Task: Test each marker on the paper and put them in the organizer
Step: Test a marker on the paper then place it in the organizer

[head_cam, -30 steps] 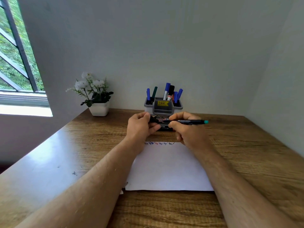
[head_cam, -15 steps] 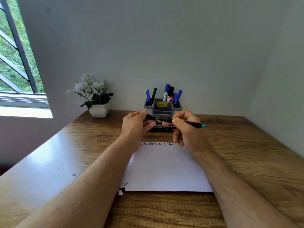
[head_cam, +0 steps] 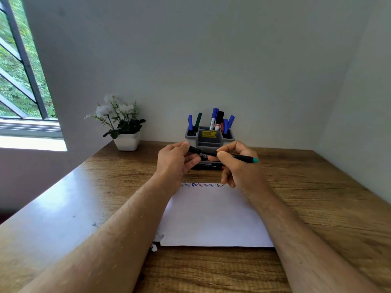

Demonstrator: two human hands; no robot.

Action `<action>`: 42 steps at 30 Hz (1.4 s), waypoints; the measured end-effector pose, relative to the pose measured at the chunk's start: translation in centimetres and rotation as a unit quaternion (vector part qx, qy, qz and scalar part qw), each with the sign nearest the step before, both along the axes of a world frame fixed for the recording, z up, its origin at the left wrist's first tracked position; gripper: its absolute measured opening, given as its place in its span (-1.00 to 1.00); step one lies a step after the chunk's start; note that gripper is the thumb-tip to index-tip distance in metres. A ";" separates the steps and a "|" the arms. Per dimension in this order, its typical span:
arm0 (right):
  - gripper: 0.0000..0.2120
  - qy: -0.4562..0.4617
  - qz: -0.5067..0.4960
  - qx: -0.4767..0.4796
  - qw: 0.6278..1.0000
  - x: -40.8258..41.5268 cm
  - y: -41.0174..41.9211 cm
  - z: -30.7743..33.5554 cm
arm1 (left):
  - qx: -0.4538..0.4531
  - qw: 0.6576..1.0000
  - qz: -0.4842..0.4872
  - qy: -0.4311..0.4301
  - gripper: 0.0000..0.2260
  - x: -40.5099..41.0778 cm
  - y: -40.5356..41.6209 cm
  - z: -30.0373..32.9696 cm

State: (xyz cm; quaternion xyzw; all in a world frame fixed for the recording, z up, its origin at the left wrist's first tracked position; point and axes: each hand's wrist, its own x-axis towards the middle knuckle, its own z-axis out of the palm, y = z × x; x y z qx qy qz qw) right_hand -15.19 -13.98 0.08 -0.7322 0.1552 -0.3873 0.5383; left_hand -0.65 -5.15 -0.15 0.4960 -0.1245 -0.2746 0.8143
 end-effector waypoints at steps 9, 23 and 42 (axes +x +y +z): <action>-0.81 -0.004 0.029 -0.021 0.999 -0.3 0.6 0.1 | -0.003 1.000 0.006 -0.007 -0.87 0.2 -0.2 -0.3; -0.89 0.104 -0.119 -0.325 0.932 0.1 -0.1 -1.4 | -0.013 0.997 0.059 -0.044 -0.85 0.0 0.3 -0.1; -0.93 0.116 -0.132 -0.317 0.932 0.8 0.1 -1.6 | -0.037 0.998 0.025 -0.042 -0.93 -0.3 0.7 0.1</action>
